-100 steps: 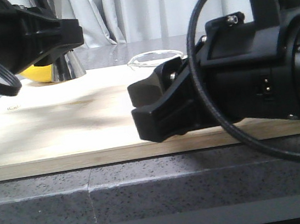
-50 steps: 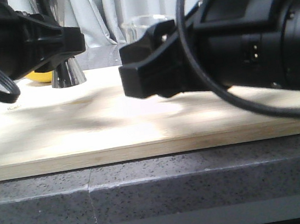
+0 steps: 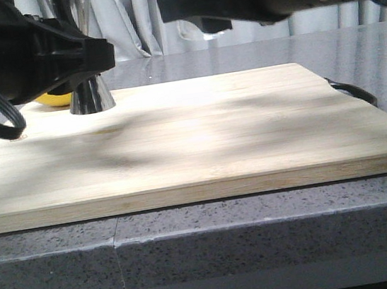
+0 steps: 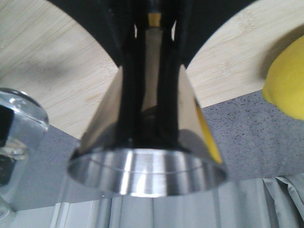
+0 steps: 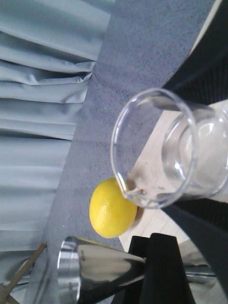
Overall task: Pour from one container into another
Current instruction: 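Lift the beaker with the right gripper toward the raised jigger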
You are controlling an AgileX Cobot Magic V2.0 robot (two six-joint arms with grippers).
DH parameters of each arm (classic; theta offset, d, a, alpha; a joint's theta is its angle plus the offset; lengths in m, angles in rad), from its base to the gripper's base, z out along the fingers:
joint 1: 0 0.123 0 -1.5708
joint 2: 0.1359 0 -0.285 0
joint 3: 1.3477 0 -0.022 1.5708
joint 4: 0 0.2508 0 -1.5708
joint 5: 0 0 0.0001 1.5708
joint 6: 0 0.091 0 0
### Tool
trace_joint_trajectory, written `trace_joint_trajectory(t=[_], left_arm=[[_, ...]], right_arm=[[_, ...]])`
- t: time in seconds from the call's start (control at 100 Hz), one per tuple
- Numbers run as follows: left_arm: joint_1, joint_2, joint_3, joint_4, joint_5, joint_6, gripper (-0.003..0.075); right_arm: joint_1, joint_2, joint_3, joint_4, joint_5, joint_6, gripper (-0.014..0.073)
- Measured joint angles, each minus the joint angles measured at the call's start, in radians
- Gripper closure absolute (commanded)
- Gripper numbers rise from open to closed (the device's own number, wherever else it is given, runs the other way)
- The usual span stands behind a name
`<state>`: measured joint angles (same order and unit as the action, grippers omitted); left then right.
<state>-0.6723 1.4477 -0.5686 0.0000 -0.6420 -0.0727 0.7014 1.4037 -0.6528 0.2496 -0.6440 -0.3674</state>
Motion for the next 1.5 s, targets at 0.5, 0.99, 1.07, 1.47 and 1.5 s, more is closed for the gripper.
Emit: trace_joint_trajectory(t=[0.5, 0.99, 1.07, 1.47, 1.5], left_arm=[[-0.041, 0.0, 0.0, 0.008, 0.0, 0.0, 0.0739], [-0.041, 0.0, 0.0, 0.07, 0.001, -0.049, 0.0739], [-0.041, 0.0, 0.0, 0.074, 0.001, -0.049, 0.0739], [-0.041, 0.0, 0.0, 0.077, 0.001, -0.051, 0.0739], [-0.041, 0.0, 0.0, 0.077, 0.001, -0.051, 0.074]], right_arm=[[-0.025, 0.0, -0.249, -0.228, 0.273, -0.038, 0.0305], [-0.059, 0.0, -0.382, -0.428, 0.461, -0.119, 0.0305], [-0.058, 0.0, -0.382, -0.473, 0.476, -0.119, 0.0305], [-0.058, 0.0, -0.382, -0.616, 0.49, -0.123, 0.0305], [-0.058, 0.0, -0.382, -0.627, 0.49, -0.123, 0.0305]])
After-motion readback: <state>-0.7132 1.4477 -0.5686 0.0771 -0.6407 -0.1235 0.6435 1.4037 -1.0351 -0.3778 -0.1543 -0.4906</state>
